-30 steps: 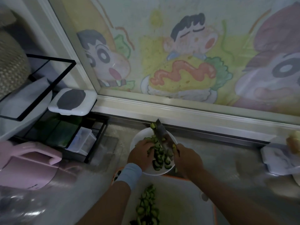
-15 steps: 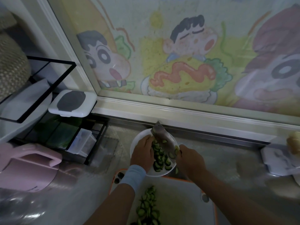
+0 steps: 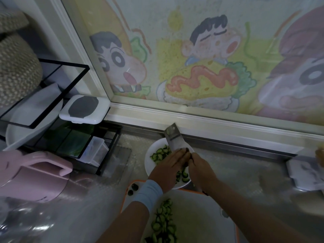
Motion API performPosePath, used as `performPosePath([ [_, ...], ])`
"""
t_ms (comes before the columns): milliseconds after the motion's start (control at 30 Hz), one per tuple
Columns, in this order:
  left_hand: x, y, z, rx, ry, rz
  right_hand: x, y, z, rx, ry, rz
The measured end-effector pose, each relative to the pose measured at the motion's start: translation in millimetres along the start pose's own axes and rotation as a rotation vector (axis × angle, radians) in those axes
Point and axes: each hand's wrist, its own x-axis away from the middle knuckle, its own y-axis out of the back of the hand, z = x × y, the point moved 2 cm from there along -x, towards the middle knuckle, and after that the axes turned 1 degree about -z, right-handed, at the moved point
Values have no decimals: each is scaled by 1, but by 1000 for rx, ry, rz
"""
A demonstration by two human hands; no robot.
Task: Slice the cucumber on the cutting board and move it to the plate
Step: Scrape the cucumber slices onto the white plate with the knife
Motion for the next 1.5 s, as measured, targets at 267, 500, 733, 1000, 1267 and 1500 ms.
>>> performPosePath([
  [267,34,-12,25,-47,49,134,0,5,6,-87,-64,-39],
  [500,-13,20,37,8,314,-96,11,15,0,300,36,-94],
  [733,9,1,46,6,456,137,17,24,-14,380,2,-147],
  [1000,19,12,44,119,601,-137,27,16,-17,496,51,-159],
  [1267,19,5,53,-5,370,117,33,20,-10,473,5,-216],
  [1500,12,10,44,-76,403,70,33,14,-6,487,32,-201],
])
